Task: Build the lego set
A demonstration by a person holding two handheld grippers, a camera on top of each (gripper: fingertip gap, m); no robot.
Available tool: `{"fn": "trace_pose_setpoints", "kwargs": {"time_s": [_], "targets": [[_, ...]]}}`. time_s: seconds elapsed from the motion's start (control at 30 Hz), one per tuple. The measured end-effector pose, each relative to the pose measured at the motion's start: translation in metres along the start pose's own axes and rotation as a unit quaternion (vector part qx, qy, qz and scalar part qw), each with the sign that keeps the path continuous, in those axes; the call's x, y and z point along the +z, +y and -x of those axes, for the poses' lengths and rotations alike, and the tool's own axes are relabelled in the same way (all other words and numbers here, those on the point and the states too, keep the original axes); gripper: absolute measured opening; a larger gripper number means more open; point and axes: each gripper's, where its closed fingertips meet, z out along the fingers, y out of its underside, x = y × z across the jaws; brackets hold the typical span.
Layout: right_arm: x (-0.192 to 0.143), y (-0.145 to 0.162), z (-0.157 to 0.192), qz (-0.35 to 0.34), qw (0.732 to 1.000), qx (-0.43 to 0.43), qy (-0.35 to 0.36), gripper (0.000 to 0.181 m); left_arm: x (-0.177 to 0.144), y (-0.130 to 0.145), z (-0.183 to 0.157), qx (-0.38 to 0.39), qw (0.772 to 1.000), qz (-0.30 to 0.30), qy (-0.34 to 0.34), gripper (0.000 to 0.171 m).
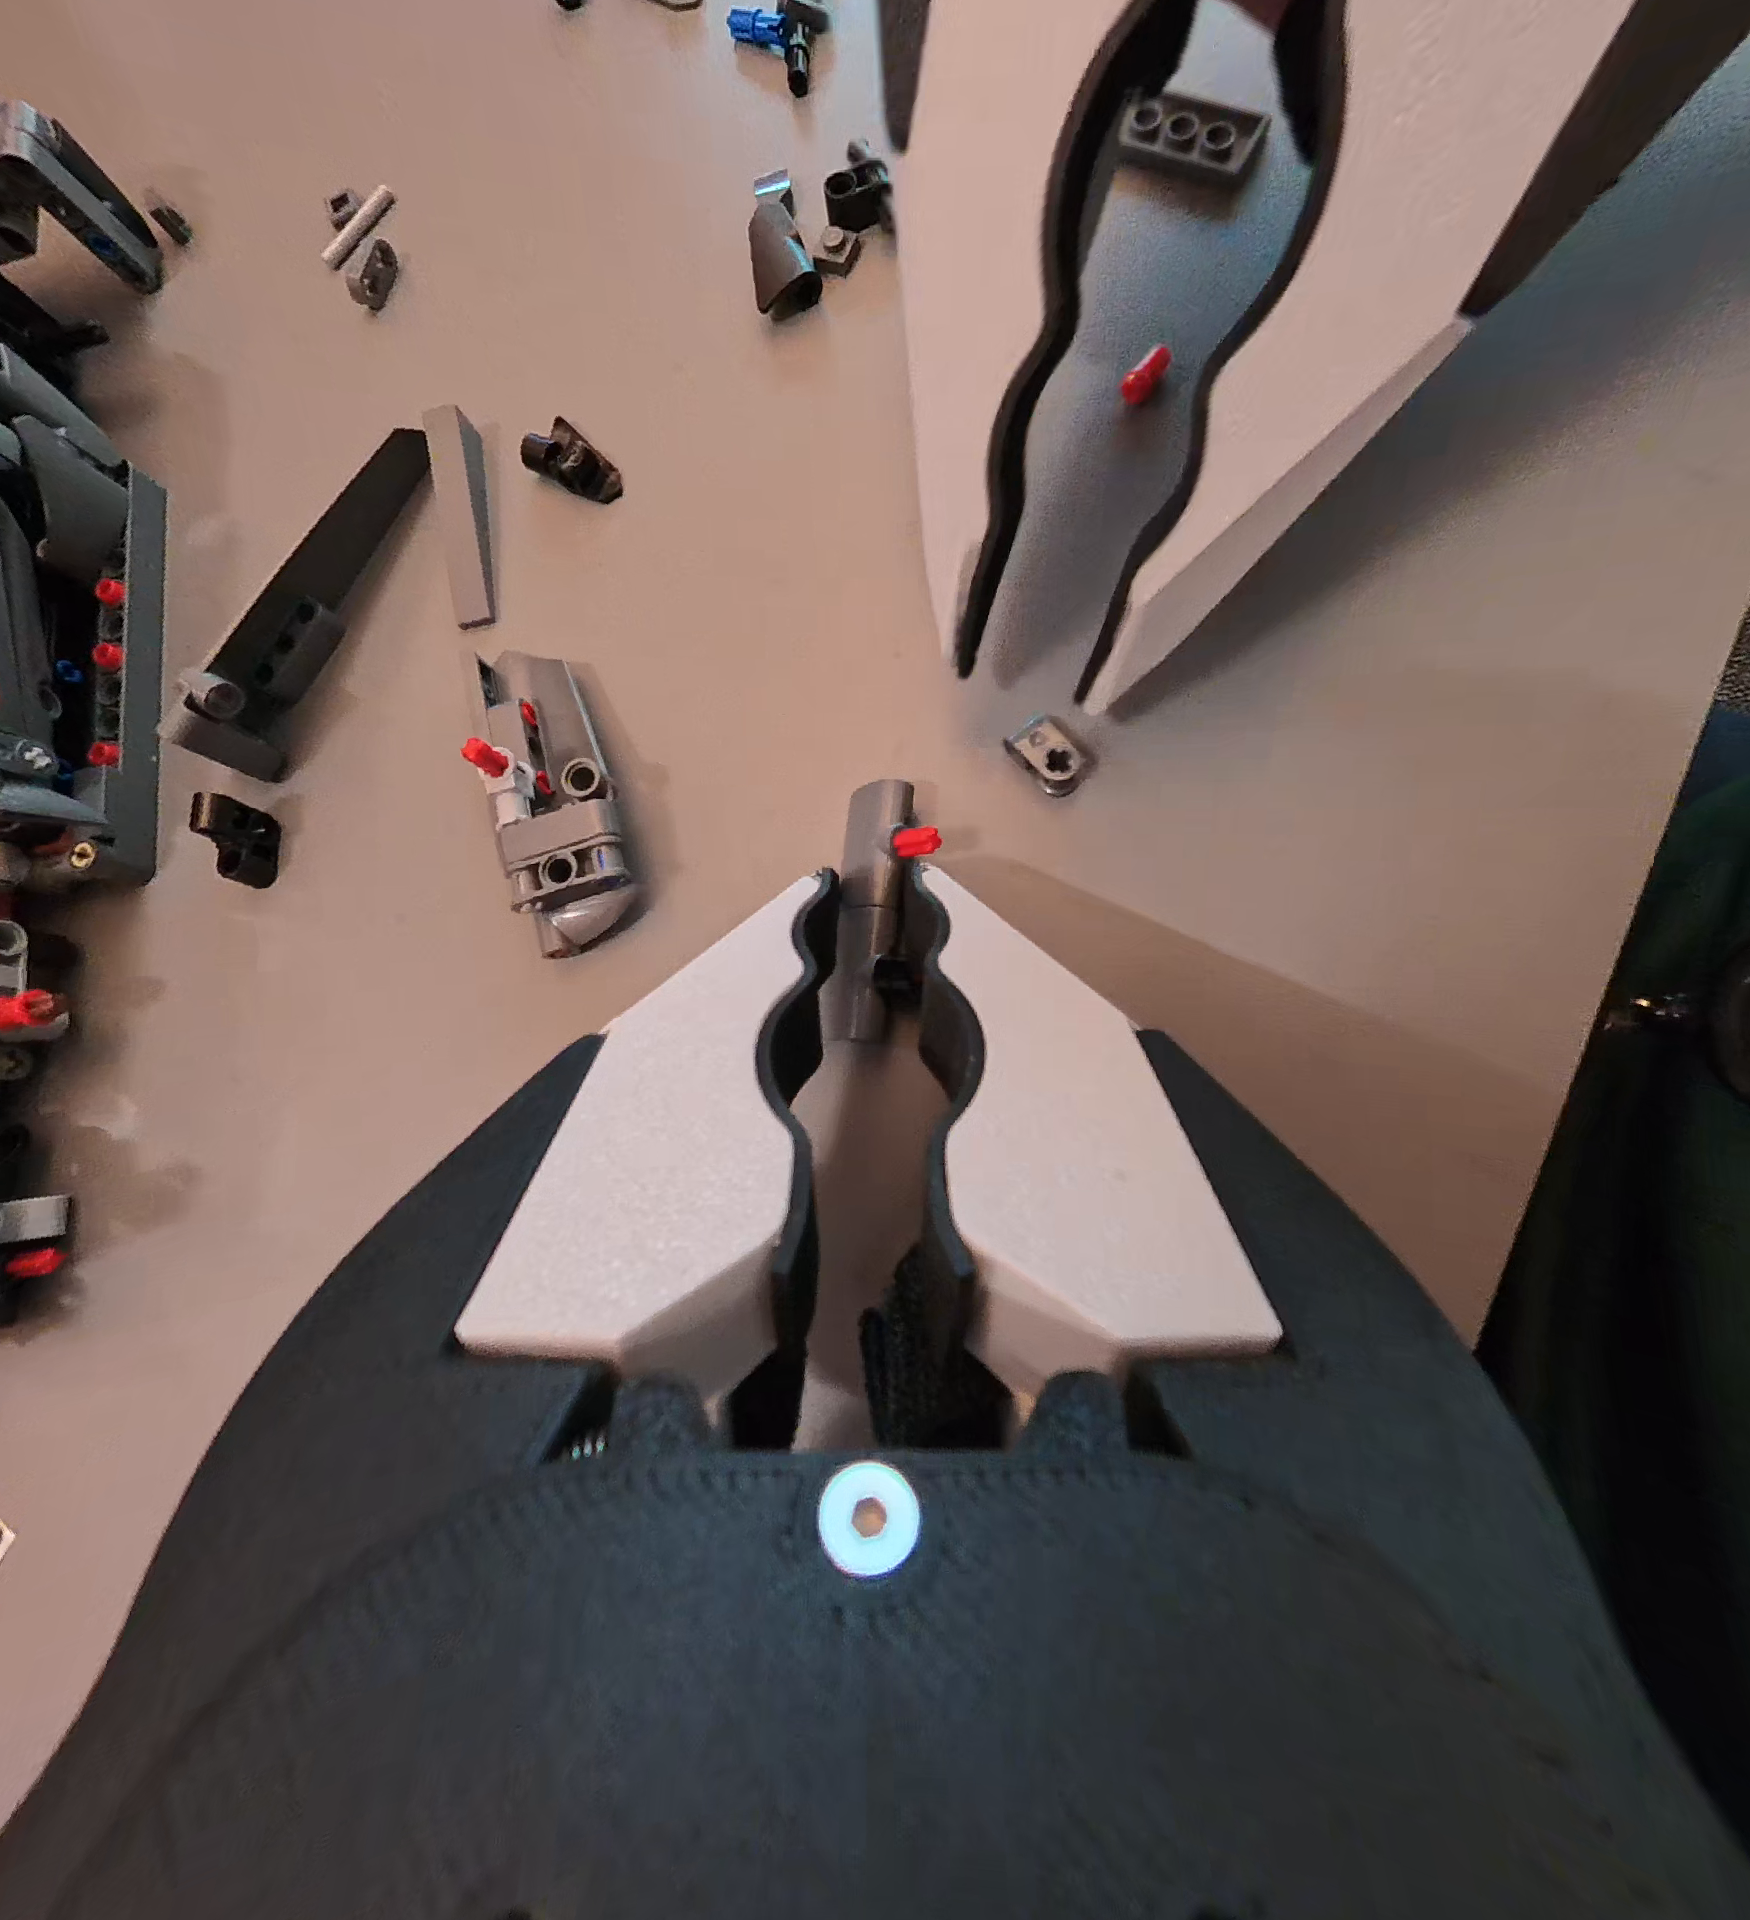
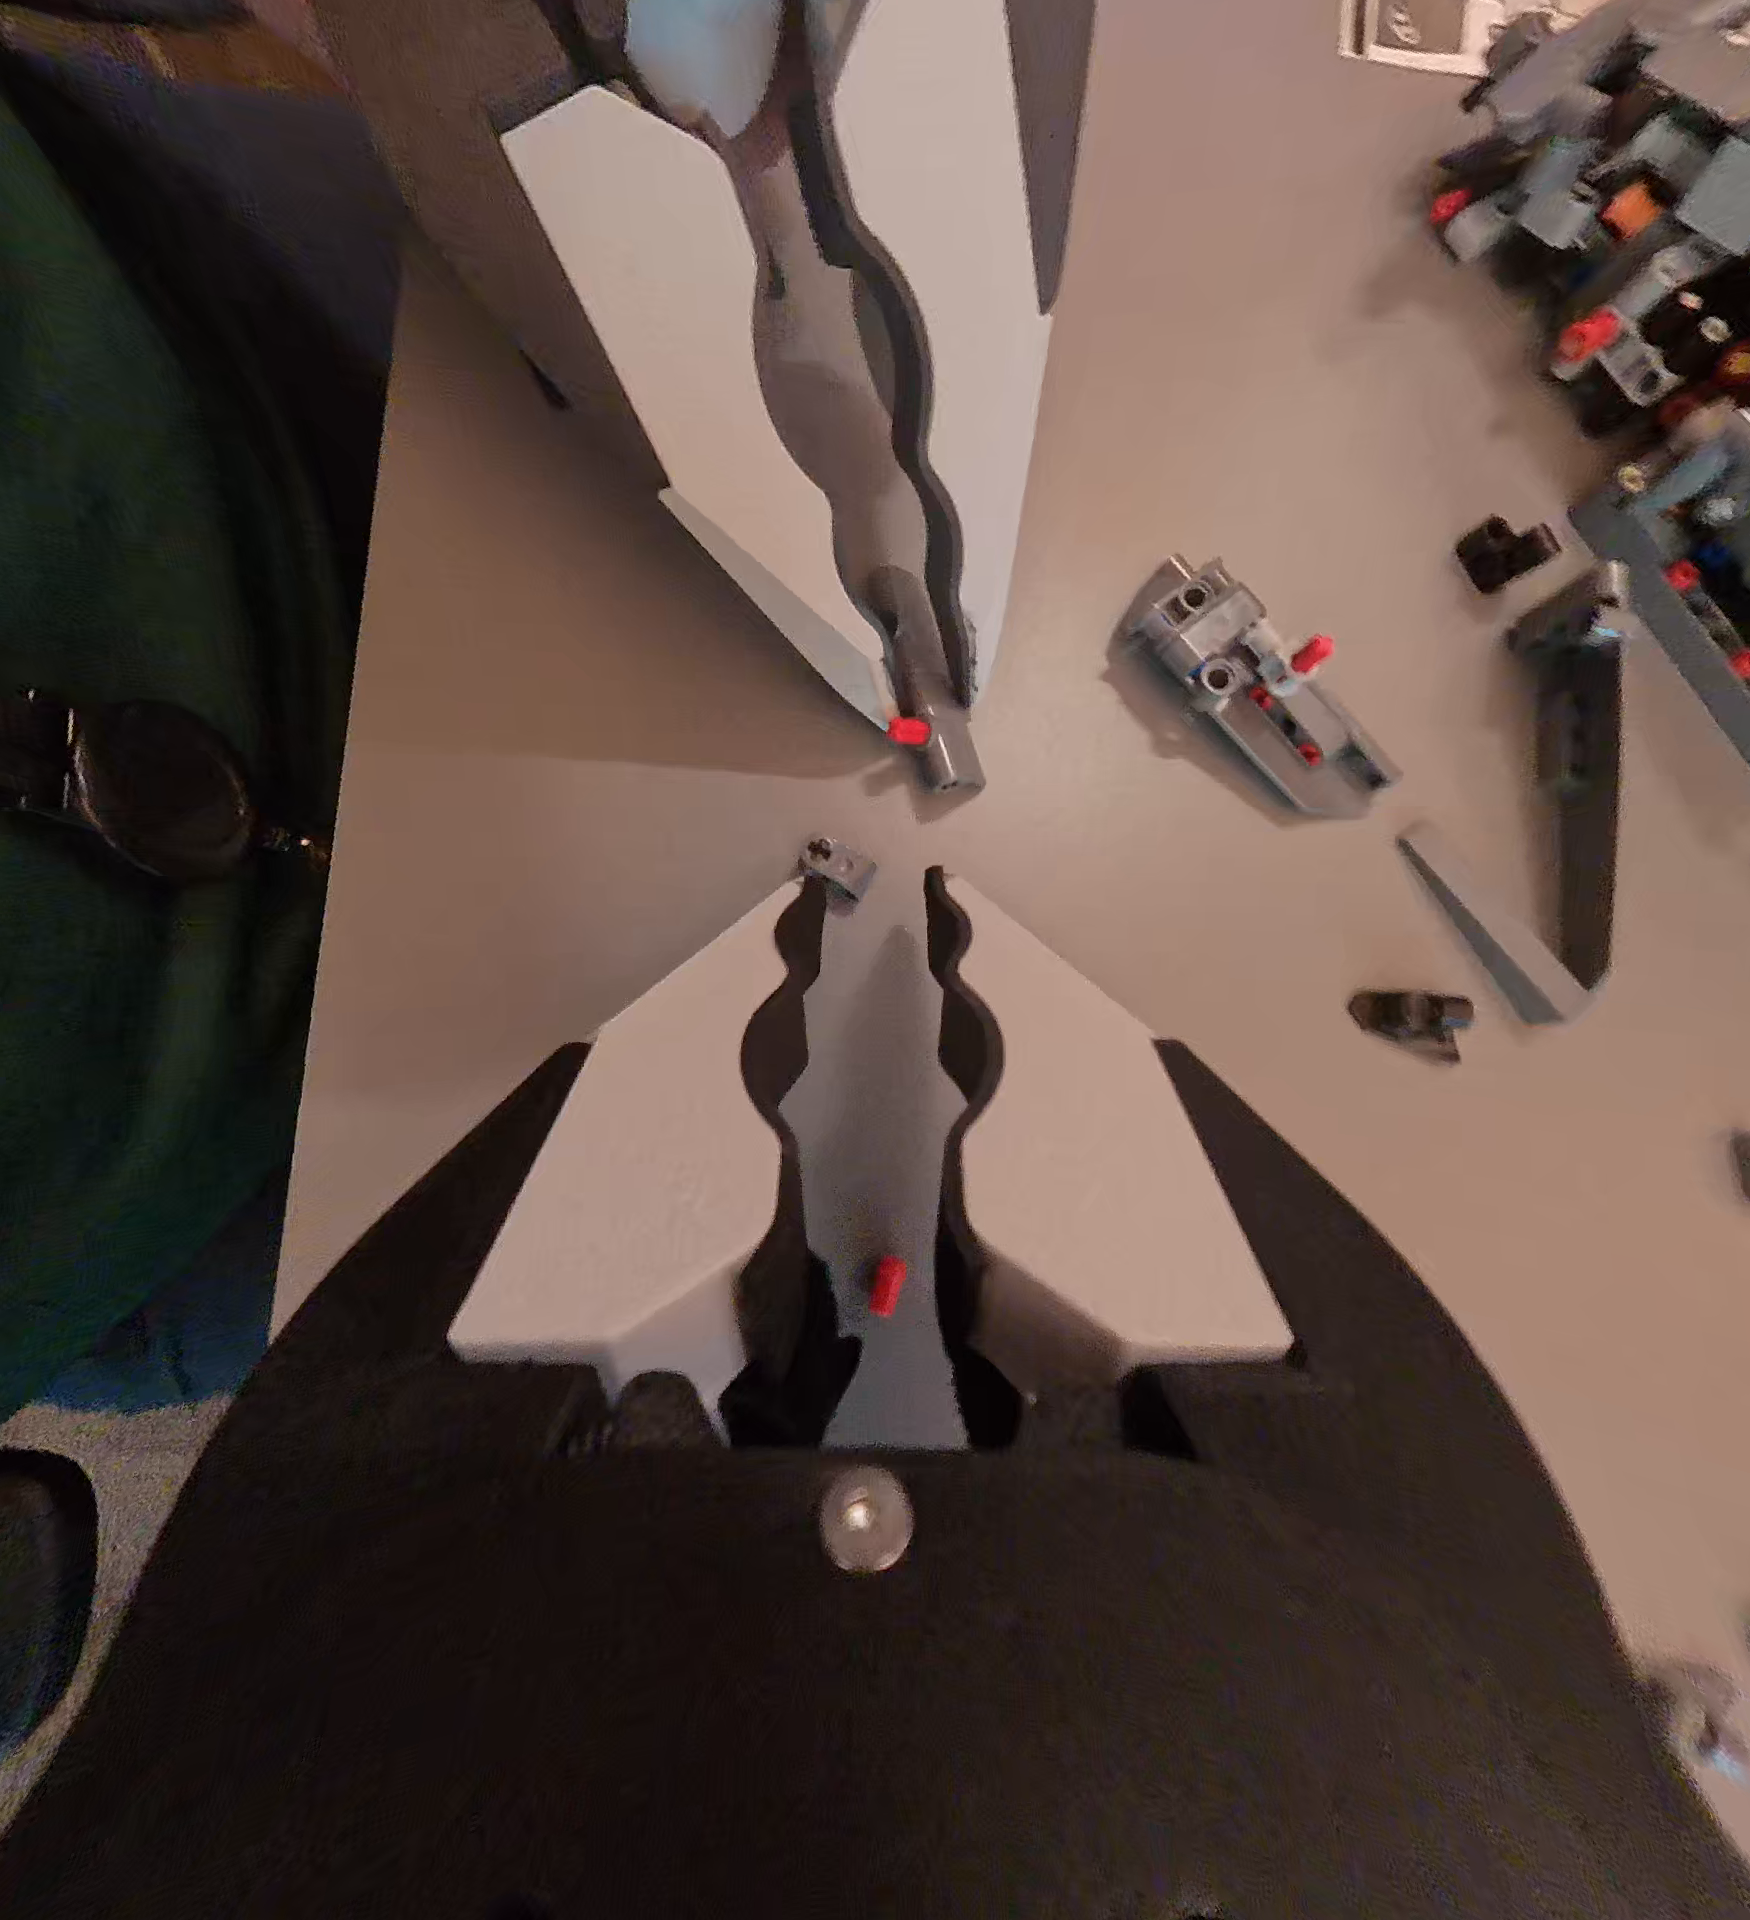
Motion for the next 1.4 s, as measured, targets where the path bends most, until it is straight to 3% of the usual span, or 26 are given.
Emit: {"fn": "trace_pose_setpoints", "kwargs": {"time_s": [0.3,0.6,0.9,1.4], "targets": [[0.014,-0.002,0.008,-0.01,0.997,-0.034,-0.069,0.005,0.0,0.0,0.0,-0.002,1.0,-0.002,0.013,0.01],[0.001,-0.026,-0.009,-0.075,0.994,-0.073,0.04,0.005,0.001,-0.002,-0.001,-0.022,0.999,-0.002,0.042,0.01],[0.009,-0.024,-0.01,-0.044,0.989,-0.118,0.078,0.005,0.001,-0.005,-0.003,-0.102,0.988,0.005,0.117,0.009],[0.012,-0.023,-0.01,0.021,0.974,-0.179,0.137,0.005,0.002,-0.005,-0.002,-0.107,0.986,0.01,0.124,0.009]]}}
